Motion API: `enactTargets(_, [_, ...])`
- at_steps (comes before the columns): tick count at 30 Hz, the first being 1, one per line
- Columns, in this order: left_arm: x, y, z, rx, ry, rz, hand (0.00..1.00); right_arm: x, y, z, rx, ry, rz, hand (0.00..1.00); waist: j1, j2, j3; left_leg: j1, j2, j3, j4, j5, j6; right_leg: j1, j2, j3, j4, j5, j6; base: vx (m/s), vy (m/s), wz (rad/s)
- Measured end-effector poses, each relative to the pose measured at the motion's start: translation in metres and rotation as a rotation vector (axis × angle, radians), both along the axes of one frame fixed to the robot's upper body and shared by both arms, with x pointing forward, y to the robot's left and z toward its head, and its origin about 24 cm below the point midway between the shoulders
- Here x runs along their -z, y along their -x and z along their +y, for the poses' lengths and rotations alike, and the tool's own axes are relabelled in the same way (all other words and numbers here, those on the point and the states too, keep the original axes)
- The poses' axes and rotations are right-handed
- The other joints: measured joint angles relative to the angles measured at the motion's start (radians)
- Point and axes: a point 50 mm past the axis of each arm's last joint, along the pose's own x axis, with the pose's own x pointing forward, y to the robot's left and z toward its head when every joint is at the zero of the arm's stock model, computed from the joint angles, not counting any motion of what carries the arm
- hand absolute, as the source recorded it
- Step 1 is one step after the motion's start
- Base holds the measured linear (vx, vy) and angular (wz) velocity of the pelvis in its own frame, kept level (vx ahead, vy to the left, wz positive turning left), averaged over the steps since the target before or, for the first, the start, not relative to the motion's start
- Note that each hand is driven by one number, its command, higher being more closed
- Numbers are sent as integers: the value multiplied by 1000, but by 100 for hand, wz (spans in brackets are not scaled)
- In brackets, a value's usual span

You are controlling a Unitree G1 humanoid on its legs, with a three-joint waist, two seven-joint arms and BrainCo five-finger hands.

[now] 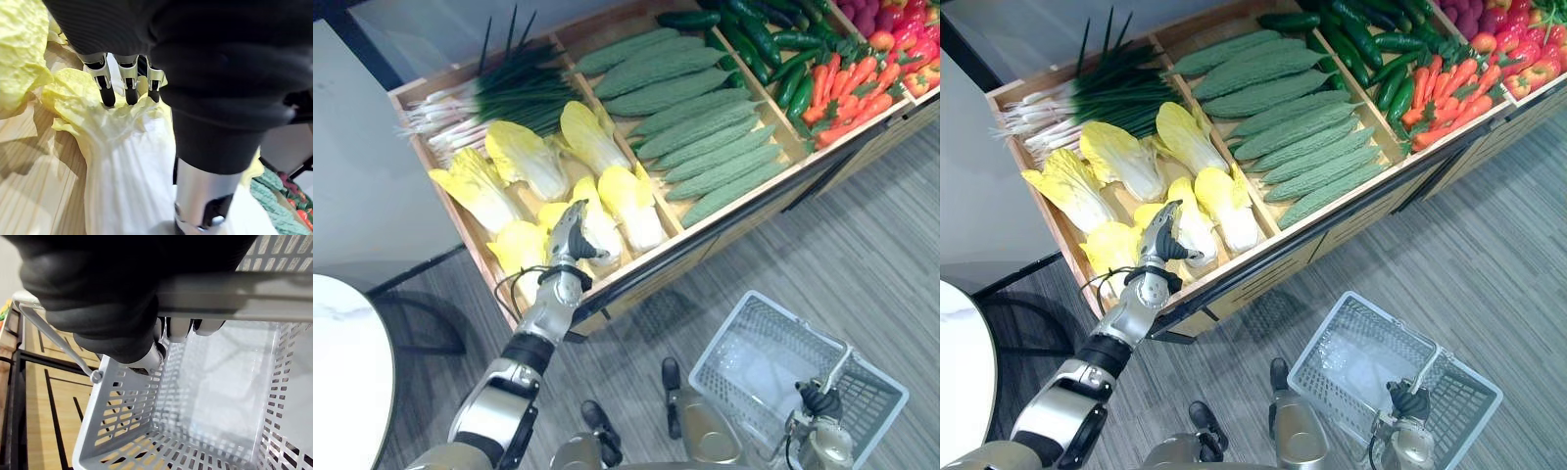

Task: Pick vegetable in the basket

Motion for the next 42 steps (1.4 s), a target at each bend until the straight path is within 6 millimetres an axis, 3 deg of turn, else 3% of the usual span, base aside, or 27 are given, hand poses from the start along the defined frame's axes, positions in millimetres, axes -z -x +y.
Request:
enactTargets(1, [-7, -4, 1, -9, -32, -19, 100, -4, -3, 1, -10, 6, -24, 100, -1, 0, 14, -3, 1, 1, 3, -3, 3, -7, -1, 4, 7, 0, 1, -43, 11, -6])
enactTargets(7, [-13, -10, 3, -44, -95, -24, 100, -7, -9, 6, -27, -9, -66, 100, 0, -2, 40, -16, 13, 0, 42, -29, 2, -11, -1, 10, 21, -2, 3, -56, 6, -2])
enactTargets(17, [-19, -9, 7, -60, -53, -26, 100, -7, -9, 6, -14, -21, -73, 100, 1, 7, 48, -8, 6, -32, 36, -22, 5, 11, -8, -18, 15, -5, 7, 19, 5, 7])
enactTargets(24, [-7, 25, -3, 1, 86, -80, 100, -6, -8, 5, 1, -20, -69, 100, 5, 17, 53, 46, -17, -57, 14, -21, 5, 79, -18, -30, -15, -10, 14, 38, 39, 8])
enactTargets(28, [-1, 50, -2, -14, 204, -112, 100, -4, -3, 4, 9, -9, -46, 100, 30, 27, 49, 87, -20, -63, -8, -22, 5, 117, -16, -33, -25, -12, 17, -4, 2, 2])
enactTargets(31, [1, 63, -1, -34, 282, -129, 100, -3, 1, 0, 27, -3, -29, 100, 31, 40, 41, 99, -23, -81, -19, -22, 6, 143, -18, -47, -33, -14, 20, -14, 10, 15])
enactTargets(37, [4, 78, 1, -51, 389, -166, 100, -2, 5, -5, 45, 0, -4, 100, 53, 73, 11, 113, -30, -87, -24, -21, 6, 156, -18, -51, -35, -17, 24, 4, 2, 2])
enactTargets(38, [19, 90, 5, -69, 387, -118, 100, 3, 10, -4, 45, 0, 29, 100, 54, 69, -38, 131, -34, -88, -46, -19, 8, 176, -16, -52, -50, -17, 24, 0, 0, 0])
enactTargets(39, [19, 90, 5, -69, 387, -120, 0, 3, 10, -4, 44, 0, 29, 100, 56, 67, -40, 133, -34, -89, -47, -19, 9, 179, -17, -52, -50, -17, 24, 0, 0, 0])
enactTargets(42, [21, 91, 6, -72, 384, -114, 0, 3, 10, -4, 43, 0, 28, 100, 56, 65, -41, 139, -34, -90, -50, -18, 10, 181, -18, -52, -51, -17, 24, 0, 0, 0])
